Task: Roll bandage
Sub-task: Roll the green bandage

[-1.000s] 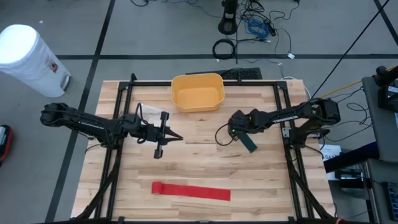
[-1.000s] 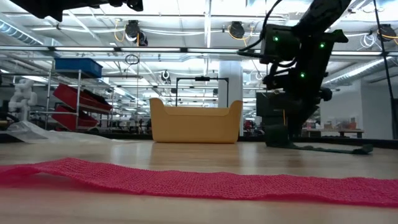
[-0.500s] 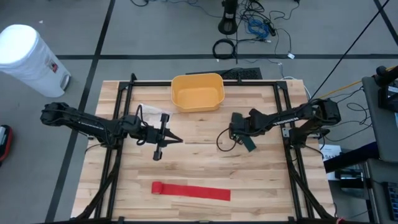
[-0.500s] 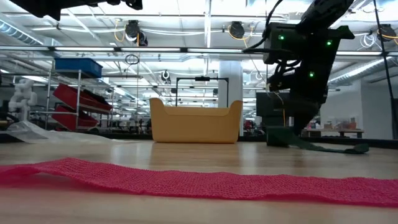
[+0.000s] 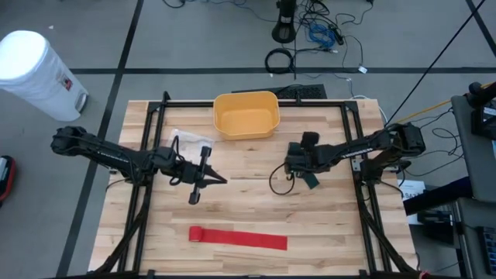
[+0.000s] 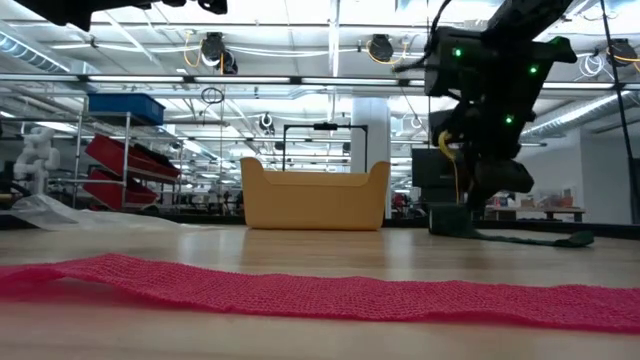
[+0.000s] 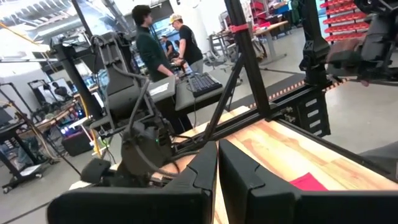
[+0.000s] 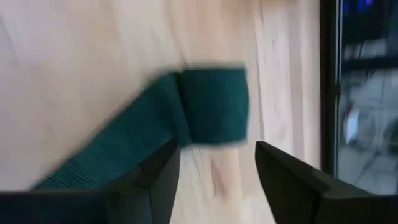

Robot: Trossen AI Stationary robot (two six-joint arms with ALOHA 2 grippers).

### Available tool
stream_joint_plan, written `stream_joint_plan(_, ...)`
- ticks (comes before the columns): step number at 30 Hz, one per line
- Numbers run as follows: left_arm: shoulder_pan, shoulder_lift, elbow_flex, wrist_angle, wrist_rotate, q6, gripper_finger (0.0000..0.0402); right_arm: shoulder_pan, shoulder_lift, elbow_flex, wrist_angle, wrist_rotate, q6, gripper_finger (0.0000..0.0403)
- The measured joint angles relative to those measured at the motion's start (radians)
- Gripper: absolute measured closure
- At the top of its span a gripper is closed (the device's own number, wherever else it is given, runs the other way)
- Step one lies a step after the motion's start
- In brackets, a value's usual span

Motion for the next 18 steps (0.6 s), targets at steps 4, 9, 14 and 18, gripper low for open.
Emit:
stream_joint_plan(4, -0.019, 0.000, 0.000, -0.002, 0.000, 0.000, 0.0379, 0.014, 0.000, 0.000, 0.044, 0.085, -0.160, 0.0197)
stream_joint_plan(9, -0.037, -0.001, 0.000, -0.011, 0.000, 0.000, 0.0379, 0.015, 0.000, 0.000, 0.019, 0.130, -0.215, 0.0197)
stream_joint_plan(14, -0.044, -0.001, 0.000, -0.030, 0.000, 0.000, 0.0379, 0.028, -0.001, 0.000, -0.023, 0.126, -0.233, 0.0197)
stream_joint_plan(18, -0.044, -0.001, 0.000, -0.034, 0.000, 0.000, 0.0379, 0.026, -0.001, 0.000, -0.077, 0.123, -0.258, 0.0197)
